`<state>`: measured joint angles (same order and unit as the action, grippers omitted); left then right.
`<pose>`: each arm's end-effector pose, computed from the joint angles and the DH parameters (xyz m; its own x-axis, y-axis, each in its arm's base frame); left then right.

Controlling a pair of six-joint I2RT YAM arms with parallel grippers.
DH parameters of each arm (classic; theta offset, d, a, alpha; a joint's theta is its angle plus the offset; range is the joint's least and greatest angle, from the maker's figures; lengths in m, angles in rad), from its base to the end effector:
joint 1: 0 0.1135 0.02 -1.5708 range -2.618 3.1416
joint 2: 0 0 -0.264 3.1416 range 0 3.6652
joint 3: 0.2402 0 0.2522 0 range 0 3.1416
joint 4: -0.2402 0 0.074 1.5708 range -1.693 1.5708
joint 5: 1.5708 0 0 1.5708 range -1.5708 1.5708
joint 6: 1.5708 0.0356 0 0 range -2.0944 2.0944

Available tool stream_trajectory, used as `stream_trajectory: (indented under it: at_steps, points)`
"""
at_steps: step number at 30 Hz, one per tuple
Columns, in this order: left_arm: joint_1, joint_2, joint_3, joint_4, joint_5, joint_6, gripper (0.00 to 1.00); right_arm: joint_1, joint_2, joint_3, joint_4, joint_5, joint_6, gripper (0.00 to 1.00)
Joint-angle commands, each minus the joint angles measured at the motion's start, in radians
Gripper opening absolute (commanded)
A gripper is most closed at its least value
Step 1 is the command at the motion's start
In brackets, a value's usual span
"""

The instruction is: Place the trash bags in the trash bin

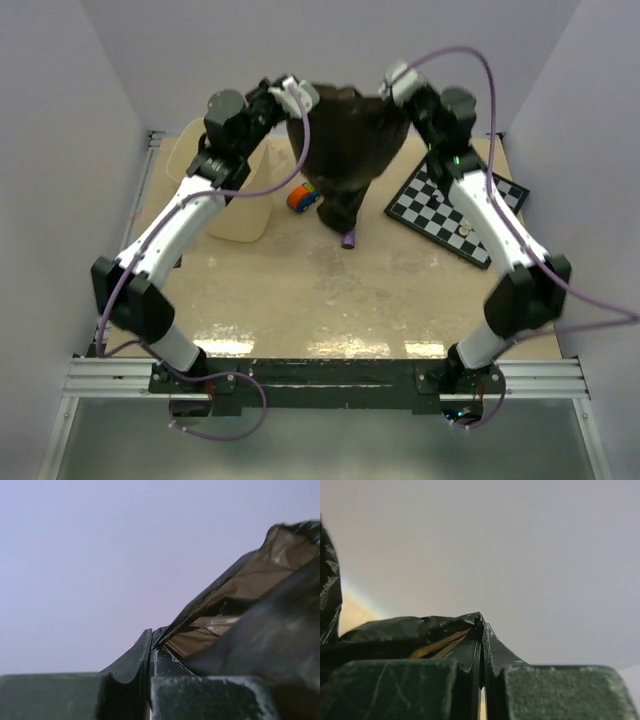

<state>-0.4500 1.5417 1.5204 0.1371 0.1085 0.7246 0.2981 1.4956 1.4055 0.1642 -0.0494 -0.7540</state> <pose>0.3289 -0.1632 0.4448 0.4287 0.5247 -0.7355 0.3273 0.6685 0.6678 0.3424 0.1071 0.4226 0.2846 -0.6278 -0.7245 -0.1997 0.7003 -0.6853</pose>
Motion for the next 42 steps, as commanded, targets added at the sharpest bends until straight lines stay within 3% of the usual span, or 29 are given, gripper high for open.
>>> stream_trajectory:
  at_steps: [1,3,4,6,7,9,11,14,15,16,17,18,19,20,21,22,24,26,28,30,33,36,42]
  points:
    - [0.023,0.234,0.405,0.304,-0.156,0.063,0.0,-0.051,0.324,0.737,0.091,0.056,0.148,0.0]
    - [0.024,0.375,0.679,0.41,-0.155,0.123,0.0,-0.051,0.441,1.122,0.098,0.019,0.226,0.0]
    - [0.024,0.443,0.86,0.483,-0.129,0.146,0.0,-0.051,0.469,1.224,0.157,-0.003,0.272,0.0]
    - [0.017,0.54,1.038,0.704,0.031,0.154,0.0,-0.047,0.409,1.224,0.399,-0.117,0.336,0.0]
    - [0.01,0.546,1.032,0.807,0.128,0.183,0.0,-0.037,0.334,1.073,0.541,-0.166,0.347,0.0]
    - [-0.033,0.474,0.881,0.935,0.329,0.319,0.0,0.005,0.197,0.84,0.8,-0.225,0.287,0.0]
    - [-0.076,0.372,0.696,1.019,0.443,0.441,0.0,0.068,0.09,0.662,0.848,-0.259,0.198,0.0]
    - [-0.134,0.234,0.354,1.256,0.511,0.502,0.0,0.104,-0.099,0.294,0.753,-0.277,0.005,0.0]
    - [-0.142,0.197,0.187,1.326,0.542,0.515,0.0,0.105,-0.139,0.129,0.674,-0.241,-0.092,0.0]
    - [-0.142,0.142,-0.018,1.385,0.581,0.5,0.0,0.105,-0.143,0.007,0.491,-0.157,-0.178,0.0]
    - [-0.142,0.064,-0.225,1.274,0.633,0.507,0.0,0.105,-0.073,-0.047,0.157,-0.065,-0.258,0.0]
    - [-0.124,-0.097,-0.463,0.838,0.711,0.736,0.0,0.092,0.057,-0.004,-0.392,-0.058,-0.316,0.0]
    - [-0.084,-0.221,-0.45,-0.126,0.736,1.217,0.0,0.041,0.154,0.015,-0.851,-0.195,-0.409,0.0]
    - [-0.075,-0.209,-0.339,-0.741,0.682,1.497,0.0,-0.003,0.16,-0.067,-1.04,-0.314,-0.494,0.0]
    - [-0.085,-0.207,-0.298,-1.067,0.653,1.495,0.0,-0.045,0.056,-0.211,-1.084,-0.411,-0.56,0.0]
    - [-0.095,-0.254,-0.354,-1.147,0.648,1.451,0.0,-0.059,-0.136,-0.323,-1.103,-0.458,-0.64,0.0]
    - [-0.09,-0.474,-0.544,-0.991,0.693,1.385,0.0,-0.054,-0.514,-0.443,-1.158,-0.498,-0.801,0.0]
    - [-0.092,-0.683,-0.722,-0.656,0.834,1.118,0.0,-0.054,-0.816,-0.471,-1.055,-0.568,-0.712,0.0]
    - [-0.092,-0.817,-0.848,-0.393,0.925,0.95,0.0,-0.053,-0.964,-0.473,-1.014,-0.612,-0.685,0.0]
    - [-0.093,-0.864,-0.885,-0.323,0.944,0.886,0.0,-0.053,-0.936,-0.442,-1.026,-0.624,-0.629,0.0]
    - [-0.095,-0.827,-0.833,-0.485,0.875,0.938,0.0,-0.053,-0.794,-0.392,-1.003,-0.615,-0.449,0.0]
    - [-0.095,-0.798,-0.793,-0.507,0.809,0.935,0.0,-0.053,-0.668,-0.341,-0.956,-0.604,-0.304,0.0]
    - [-0.093,-0.818,-0.825,-0.184,0.667,0.666,0.0,-0.053,-0.636,-0.31,-0.726,-0.56,-0.112,0.0]
